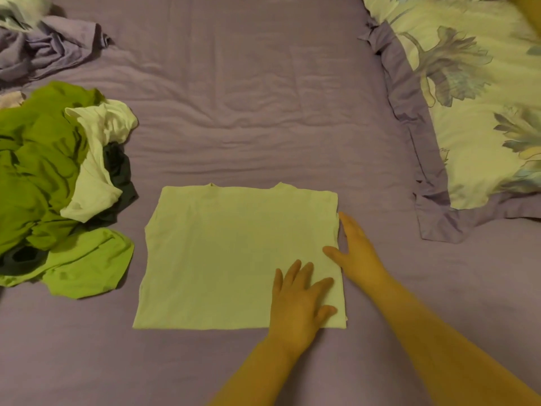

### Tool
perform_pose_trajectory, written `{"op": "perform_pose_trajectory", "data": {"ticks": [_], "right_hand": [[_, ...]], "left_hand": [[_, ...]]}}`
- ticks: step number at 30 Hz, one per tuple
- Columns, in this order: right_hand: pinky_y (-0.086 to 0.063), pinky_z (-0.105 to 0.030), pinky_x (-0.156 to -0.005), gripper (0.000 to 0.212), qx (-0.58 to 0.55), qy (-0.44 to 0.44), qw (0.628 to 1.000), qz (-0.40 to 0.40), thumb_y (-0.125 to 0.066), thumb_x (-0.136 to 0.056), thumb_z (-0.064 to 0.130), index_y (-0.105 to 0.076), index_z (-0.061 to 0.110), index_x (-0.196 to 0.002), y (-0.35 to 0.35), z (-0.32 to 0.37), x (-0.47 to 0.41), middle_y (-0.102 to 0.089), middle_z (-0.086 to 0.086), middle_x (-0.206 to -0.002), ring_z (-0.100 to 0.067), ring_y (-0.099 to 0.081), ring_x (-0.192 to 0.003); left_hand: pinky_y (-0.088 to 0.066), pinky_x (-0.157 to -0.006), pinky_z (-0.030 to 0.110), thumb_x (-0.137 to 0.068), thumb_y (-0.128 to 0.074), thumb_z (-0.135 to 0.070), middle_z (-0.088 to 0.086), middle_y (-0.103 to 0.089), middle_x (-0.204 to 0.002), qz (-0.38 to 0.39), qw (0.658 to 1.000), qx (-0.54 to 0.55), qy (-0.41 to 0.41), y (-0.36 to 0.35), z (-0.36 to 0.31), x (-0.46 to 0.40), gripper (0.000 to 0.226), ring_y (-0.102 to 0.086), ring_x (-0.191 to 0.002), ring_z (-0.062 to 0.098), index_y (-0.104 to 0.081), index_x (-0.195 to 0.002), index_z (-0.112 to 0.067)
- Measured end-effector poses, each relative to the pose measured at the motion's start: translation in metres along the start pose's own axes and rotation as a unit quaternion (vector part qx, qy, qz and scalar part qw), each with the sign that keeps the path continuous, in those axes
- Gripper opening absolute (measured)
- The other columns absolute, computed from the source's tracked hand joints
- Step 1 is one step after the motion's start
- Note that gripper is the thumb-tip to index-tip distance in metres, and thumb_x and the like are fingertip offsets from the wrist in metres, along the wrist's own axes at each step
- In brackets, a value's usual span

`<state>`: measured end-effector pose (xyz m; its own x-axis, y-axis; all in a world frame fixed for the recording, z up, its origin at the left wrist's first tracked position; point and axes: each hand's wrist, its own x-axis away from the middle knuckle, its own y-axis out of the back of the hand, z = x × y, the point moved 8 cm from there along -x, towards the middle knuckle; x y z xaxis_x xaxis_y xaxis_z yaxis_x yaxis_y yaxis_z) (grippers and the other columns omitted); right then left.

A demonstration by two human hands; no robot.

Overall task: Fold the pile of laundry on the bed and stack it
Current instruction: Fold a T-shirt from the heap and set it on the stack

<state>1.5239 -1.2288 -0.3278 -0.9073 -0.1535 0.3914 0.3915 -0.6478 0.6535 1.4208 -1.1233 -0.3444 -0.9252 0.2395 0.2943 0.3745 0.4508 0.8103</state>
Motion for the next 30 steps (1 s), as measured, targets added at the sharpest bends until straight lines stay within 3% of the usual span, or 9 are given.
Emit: {"op": "perform_pose_trajectory", "data": {"ticks": [2, 4, 9, 13, 18, 22, 25, 28, 30], "right_hand": [[-0.03, -0.043, -0.113, 0.074, -0.055, 0.001, 0.998, -0.017, -0.061, -0.091, 0.013, -0.017, 0.013, -0.151, 0.003, 0.006, -0.012, -0.028, -0.007, -0.154, -0.025, -0.03, -0.14], [-0.031, -0.041, -0.113, 0.072, -0.035, -0.001, 0.999, -0.032, -0.056, -0.094, 0.01, -0.014, 0.015, -0.152, 0.0, 0.009, -0.02, -0.028, -0.007, -0.155, -0.025, -0.031, -0.139], [-0.027, -0.032, -0.114, 0.067, 0.063, 0.015, 0.997, -0.034, -0.048, -0.098, 0.012, -0.008, 0.02, -0.152, -0.015, 0.022, -0.021, -0.015, -0.004, -0.159, -0.023, -0.023, -0.143], [-0.036, -0.024, -0.098, 0.068, 0.033, 0.007, 0.999, -0.011, -0.053, -0.096, 0.013, -0.016, 0.023, -0.151, -0.011, 0.037, -0.028, -0.034, -0.008, -0.15, -0.024, -0.04, -0.131], [-0.03, -0.015, -0.088, 0.053, -0.005, 0.043, 0.998, 0.048, -0.06, -0.092, 0.014, -0.043, 0.022, -0.142, -0.012, 0.084, -0.034, -0.039, -0.005, -0.146, -0.022, -0.042, -0.13], [-0.039, -0.022, -0.095, 0.048, -0.048, 0.087, 0.987, 0.123, -0.053, -0.094, 0.006, -0.045, 0.019, -0.139, -0.044, 0.131, -0.029, -0.026, -0.003, -0.154, -0.02, -0.043, -0.125], [-0.047, -0.032, -0.095, 0.048, -0.128, 0.078, 0.967, 0.204, -0.038, -0.098, -0.004, -0.044, 0.02, -0.139, -0.078, 0.148, -0.021, -0.013, 0.003, -0.158, -0.019, -0.032, -0.138], [-0.028, -0.012, -0.099, 0.047, -0.037, 0.148, 0.972, 0.177, -0.035, -0.098, -0.005, -0.046, 0.016, -0.138, -0.083, 0.157, -0.028, -0.023, -0.003, -0.156, -0.017, -0.03, -0.139], [-0.019, -0.013, -0.104, 0.045, 0.066, 0.203, 0.962, 0.168, -0.037, -0.098, -0.001, -0.049, 0.018, -0.136, -0.083, 0.16, -0.035, -0.029, -0.004, -0.154, -0.019, -0.026, -0.141]], "left_hand": [[0.014, -0.115, 0.041, -0.095, -0.041, -0.055, -0.003, -0.015, -0.159, -0.01, 1.0, -0.001, 0.008, -0.002, -0.001, -0.006, 0.052, 0.004, -0.148, 0.018, -0.035, -0.144, -0.039], [0.014, -0.115, 0.038, -0.094, -0.043, -0.055, -0.005, -0.019, -0.158, -0.027, 0.999, 0.024, 0.022, 0.0, 0.001, -0.008, 0.053, 0.0, -0.148, 0.016, -0.036, -0.144, -0.038], [-0.012, -0.117, 0.031, -0.092, -0.051, -0.052, -0.004, -0.034, -0.152, -0.086, 0.987, 0.123, 0.063, 0.017, 0.012, -0.006, 0.056, -0.018, -0.145, 0.018, -0.042, -0.142, -0.029], [-0.018, -0.113, 0.024, -0.091, -0.053, -0.051, -0.006, -0.035, -0.151, -0.09, 0.97, 0.194, 0.117, 0.029, 0.022, -0.007, 0.057, -0.025, -0.141, 0.013, -0.041, -0.142, -0.029], [-0.035, -0.1, 0.019, -0.088, -0.062, -0.046, -0.01, -0.047, -0.139, -0.119, 0.895, 0.379, 0.204, 0.047, 0.041, -0.003, 0.062, -0.047, -0.124, 0.008, -0.039, -0.142, -0.029], [-0.041, -0.089, 0.017, -0.085, -0.067, -0.043, -0.017, -0.05, -0.125, -0.138, 0.845, 0.461, 0.234, 0.056, 0.055, 0.006, 0.067, -0.053, -0.11, 0.005, -0.033, -0.142, -0.03], [-0.046, -0.085, 0.016, -0.083, -0.071, -0.038, -0.012, -0.057, -0.124, -0.18, 0.811, 0.494, 0.258, 0.055, 0.074, 0.018, 0.06, -0.057, -0.113, 0.01, -0.04, -0.134, -0.026], [-0.039, -0.094, 0.02, -0.082, -0.07, -0.044, -0.007, -0.045, -0.139, -0.174, 0.786, 0.505, 0.31, 0.049, 0.093, 0.025, 0.08, -0.048, -0.127, 0.015, -0.028, -0.146, -0.018], [-0.037, -0.091, 0.02, -0.083, -0.07, -0.041, -0.003, -0.044, -0.141, -0.161, 0.799, 0.472, 0.335, 0.047, 0.104, 0.024, 0.082, -0.047, -0.126, 0.018, -0.025, -0.147, -0.015]]}}
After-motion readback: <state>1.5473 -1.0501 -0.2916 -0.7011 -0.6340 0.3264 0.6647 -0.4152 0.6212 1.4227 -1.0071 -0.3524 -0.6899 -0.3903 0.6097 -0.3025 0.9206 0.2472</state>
